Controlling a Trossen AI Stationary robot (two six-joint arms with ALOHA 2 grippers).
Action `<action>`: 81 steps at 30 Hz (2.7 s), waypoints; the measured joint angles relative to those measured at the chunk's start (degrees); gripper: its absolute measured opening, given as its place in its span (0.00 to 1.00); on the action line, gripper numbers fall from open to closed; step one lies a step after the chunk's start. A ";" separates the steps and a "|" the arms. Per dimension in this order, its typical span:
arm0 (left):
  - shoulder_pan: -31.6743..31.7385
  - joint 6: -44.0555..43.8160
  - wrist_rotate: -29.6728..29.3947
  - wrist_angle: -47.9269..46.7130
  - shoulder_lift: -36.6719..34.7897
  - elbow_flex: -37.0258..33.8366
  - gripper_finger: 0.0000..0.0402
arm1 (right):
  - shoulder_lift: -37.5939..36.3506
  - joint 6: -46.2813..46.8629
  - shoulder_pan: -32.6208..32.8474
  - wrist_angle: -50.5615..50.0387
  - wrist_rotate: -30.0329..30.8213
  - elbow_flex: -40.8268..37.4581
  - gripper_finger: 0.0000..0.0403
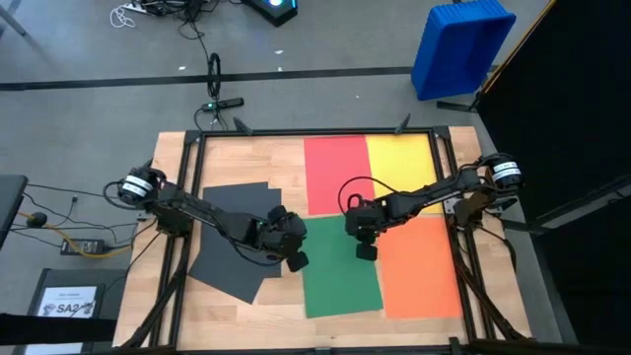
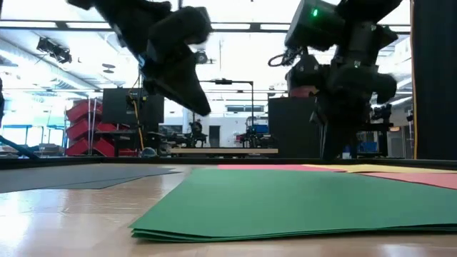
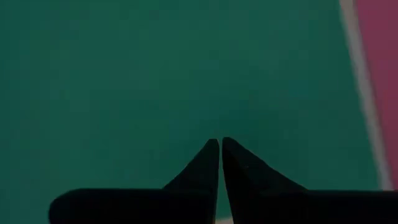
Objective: Organize paper
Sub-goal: Stack the green colored paper on top of the green colored papers, then adjust the black colored papers
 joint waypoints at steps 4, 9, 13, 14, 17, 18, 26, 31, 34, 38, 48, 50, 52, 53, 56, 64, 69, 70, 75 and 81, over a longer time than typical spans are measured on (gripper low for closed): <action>-1.15 -2.76 -1.87 11.73 -2.84 -8.14 0.06 | 2.24 -0.06 -1.03 -0.13 0.17 -0.18 0.00; -2.62 -5.79 -2.44 27.75 -6.50 -17.16 0.06 | 3.95 -0.50 -1.28 0.52 -0.53 0.01 0.00; -3.11 -6.97 -2.44 29.41 -7.30 -18.98 0.06 | 3.95 0.54 -1.28 -0.57 -0.58 0.01 0.00; -3.11 -7.09 -2.46 29.58 -7.41 -18.97 0.06 | 3.95 1.10 -1.28 -1.29 -0.58 0.04 0.00; -3.13 -7.14 -2.44 29.83 -7.45 -18.87 0.06 | 3.95 2.02 -1.21 -2.30 -0.58 0.01 0.00; -3.13 -7.13 -2.45 29.75 -7.44 -18.88 0.06 | 3.95 2.25 -1.17 -2.32 -0.55 0.01 0.00; -3.17 -7.14 -2.16 29.86 -7.44 -18.88 0.06 | 4.00 3.20 -1.17 -3.21 -0.98 -0.05 0.00; -3.17 -7.16 -2.11 29.86 -7.42 -18.88 0.06 | 4.02 3.92 -1.17 -4.93 -1.19 -0.07 0.00; -3.17 -7.16 -1.96 29.82 -7.42 -18.88 0.06 | 3.64 4.14 -1.12 -6.08 -1.19 -0.13 0.00; -3.17 -7.18 -1.74 29.79 -7.39 -18.88 0.06 | 2.21 4.94 -1.12 -7.30 -1.14 -0.32 0.00; -3.17 -7.18 -1.72 29.80 -7.39 -18.88 0.06 | 0.20 6.25 -0.55 -6.42 -2.40 -0.47 0.00; -3.17 -7.18 -1.72 29.76 -7.39 -18.88 0.06 | 0.19 6.49 -0.21 -5.62 -3.04 -0.47 0.00; -3.17 -7.02 -1.18 29.36 -7.63 -18.88 0.06 | -0.12 6.54 0.02 -4.12 -4.09 -0.47 0.00; -3.17 -6.51 -0.70 28.12 -8.25 -18.88 0.06 | -0.27 6.54 0.08 -2.84 -4.37 -0.38 0.00; -2.52 -5.97 -0.01 20.97 -11.53 -18.86 0.06 | -0.29 6.35 0.03 1.62 -5.49 0.83 0.00; -1.19 -15.69 -0.57 -9.53 -21.38 -15.33 0.01 | 0.51 -0.30 -4.33 10.45 -5.54 8.68 0.00; 2.24 -20.66 -3.60 -32.16 -21.10 -9.96 0.00 | 7.08 -5.59 -7.76 11.81 -9.01 17.45 0.00; 3.92 -20.15 -3.70 -34.24 -21.05 -9.71 0.00 | 9.24 -6.56 -8.13 11.83 -9.97 19.64 0.00; 16.33 -11.33 0.62 -36.97 -21.12 -10.75 0.00 | 20.51 -10.89 -7.98 6.42 -13.40 32.09 0.00; 25.85 -4.26 13.02 -36.31 -20.92 -15.30 0.00 | 25.91 -13.50 -7.46 1.26 -13.12 38.77 0.00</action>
